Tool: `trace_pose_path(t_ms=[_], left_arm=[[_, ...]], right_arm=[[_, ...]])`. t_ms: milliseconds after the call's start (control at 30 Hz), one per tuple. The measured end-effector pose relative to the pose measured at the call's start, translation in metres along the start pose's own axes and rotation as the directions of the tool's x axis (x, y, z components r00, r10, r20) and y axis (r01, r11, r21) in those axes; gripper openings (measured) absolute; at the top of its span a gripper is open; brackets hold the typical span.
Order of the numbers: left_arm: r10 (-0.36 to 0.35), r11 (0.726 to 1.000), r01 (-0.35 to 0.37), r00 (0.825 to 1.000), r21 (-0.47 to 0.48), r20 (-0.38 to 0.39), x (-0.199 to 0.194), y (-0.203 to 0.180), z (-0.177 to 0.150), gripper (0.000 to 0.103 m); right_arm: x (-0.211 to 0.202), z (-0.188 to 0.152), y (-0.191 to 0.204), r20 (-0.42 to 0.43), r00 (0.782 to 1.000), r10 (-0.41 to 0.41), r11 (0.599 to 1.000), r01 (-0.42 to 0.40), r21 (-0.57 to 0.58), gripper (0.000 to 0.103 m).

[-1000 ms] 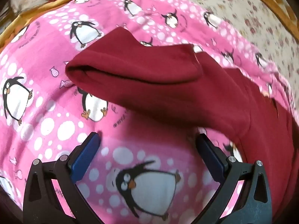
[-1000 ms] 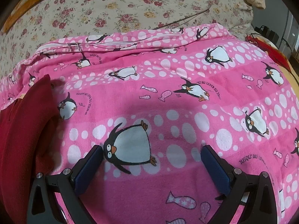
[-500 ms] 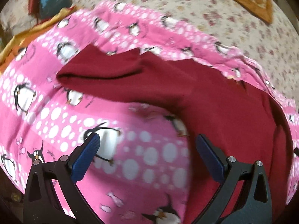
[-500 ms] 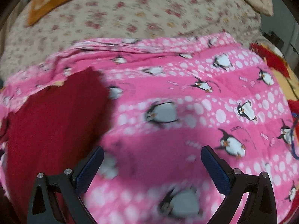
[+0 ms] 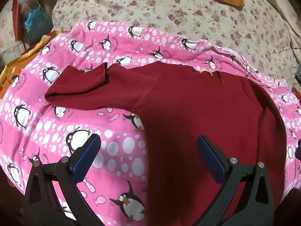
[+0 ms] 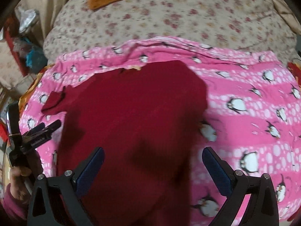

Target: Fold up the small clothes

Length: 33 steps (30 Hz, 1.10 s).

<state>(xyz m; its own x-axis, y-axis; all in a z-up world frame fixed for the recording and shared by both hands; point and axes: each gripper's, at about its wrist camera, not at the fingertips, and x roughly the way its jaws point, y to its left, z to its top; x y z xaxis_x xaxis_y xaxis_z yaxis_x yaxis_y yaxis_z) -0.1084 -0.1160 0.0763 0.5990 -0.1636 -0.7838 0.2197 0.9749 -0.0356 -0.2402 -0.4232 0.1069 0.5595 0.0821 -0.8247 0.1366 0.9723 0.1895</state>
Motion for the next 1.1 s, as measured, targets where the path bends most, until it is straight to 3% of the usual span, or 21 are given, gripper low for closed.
trace_pose_path(t_ms=[467,1100], left_arm=[[0.020,1.000,-0.021,0.999,0.021,0.047,-0.007,-0.004,0.007,0.102],[0.047,0.999,-0.047,0.999,-0.003,0.024,0.017,0.006,0.011,0.102]], right_arm=[[0.039,0.040,0.066,0.071,0.995,-0.064,0.995,0.069,-0.067,0.103],[0.070,0.052,0.086,0.050,0.997,-0.058,0.993,0.063,-0.101,0.103]])
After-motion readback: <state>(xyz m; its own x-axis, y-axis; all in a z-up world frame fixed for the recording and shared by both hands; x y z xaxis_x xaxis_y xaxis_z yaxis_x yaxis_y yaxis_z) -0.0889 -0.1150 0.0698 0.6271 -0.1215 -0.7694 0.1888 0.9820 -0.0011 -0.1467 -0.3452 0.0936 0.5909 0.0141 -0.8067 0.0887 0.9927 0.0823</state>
